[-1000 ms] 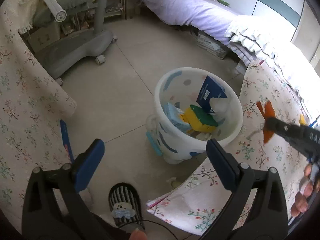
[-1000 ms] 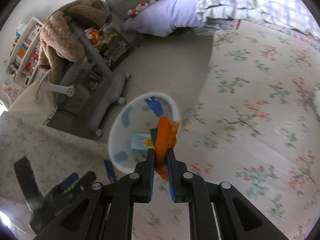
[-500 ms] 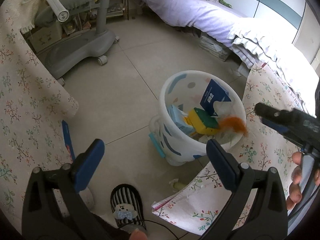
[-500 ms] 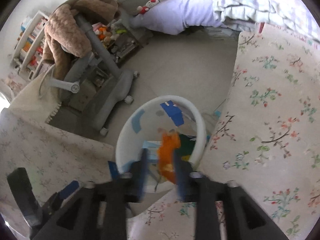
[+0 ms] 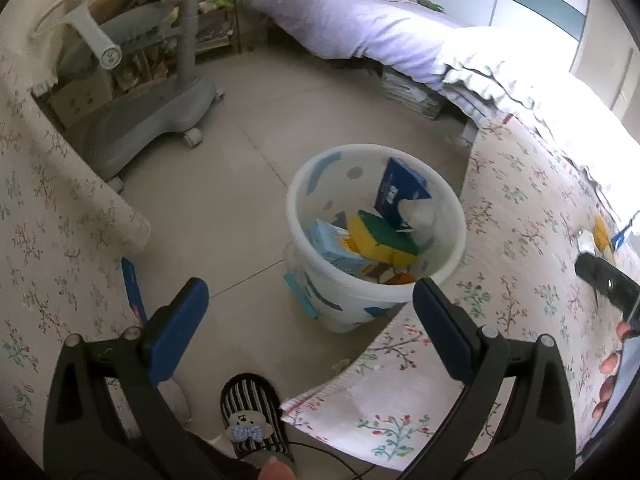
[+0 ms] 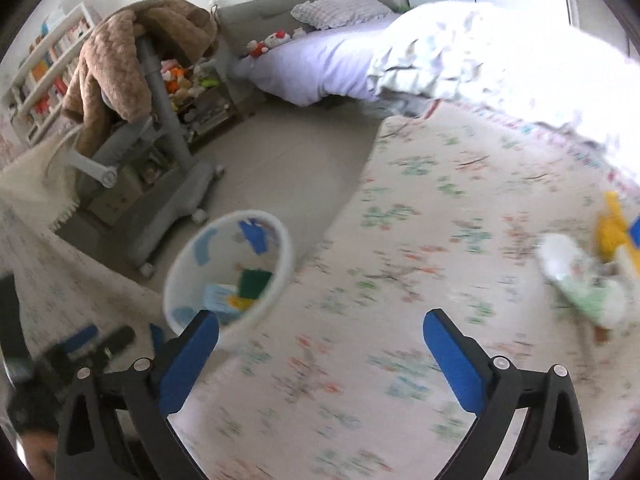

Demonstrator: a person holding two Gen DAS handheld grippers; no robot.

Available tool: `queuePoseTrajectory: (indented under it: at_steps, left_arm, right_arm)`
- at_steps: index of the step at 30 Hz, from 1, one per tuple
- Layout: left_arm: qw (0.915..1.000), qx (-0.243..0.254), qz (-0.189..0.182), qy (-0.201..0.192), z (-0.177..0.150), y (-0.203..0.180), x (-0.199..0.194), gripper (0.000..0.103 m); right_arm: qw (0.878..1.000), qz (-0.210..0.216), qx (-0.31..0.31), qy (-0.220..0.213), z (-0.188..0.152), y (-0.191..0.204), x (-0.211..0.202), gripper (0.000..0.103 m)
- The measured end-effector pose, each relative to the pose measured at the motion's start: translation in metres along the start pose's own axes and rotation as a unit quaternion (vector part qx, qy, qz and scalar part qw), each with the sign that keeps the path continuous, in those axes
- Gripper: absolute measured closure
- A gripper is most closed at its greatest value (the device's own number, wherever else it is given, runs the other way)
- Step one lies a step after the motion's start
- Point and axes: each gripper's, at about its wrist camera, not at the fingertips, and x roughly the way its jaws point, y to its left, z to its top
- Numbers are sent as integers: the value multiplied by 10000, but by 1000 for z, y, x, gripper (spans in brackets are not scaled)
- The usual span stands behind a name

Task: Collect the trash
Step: 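Move both open grippers back over the trash pile on the bed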

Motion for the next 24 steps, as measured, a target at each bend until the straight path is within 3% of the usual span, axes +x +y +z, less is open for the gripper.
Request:
queuePoseTrajectory:
  at_steps: [7,11,16,24]
  left_arm:
    - [9995,297,-30,-114,-6,-24,-7,1]
    - [9990,425,-87,-146,-8,-38,-10,1]
    - [9976,650,-210,-97,-9,-65,-15,1]
    - [9940,1045,-332,45,-4,-116,-22,1]
  right_arm:
    - [9964,-646,-484,276,-28,-39,-32,0]
    - [9951,-872,-139,441,-41,-79,-51,0]
    - [9934,-1078,236,328,-50,-123,-75,0]
    - [9909,-989,889,212,-56,-174,-99,0]
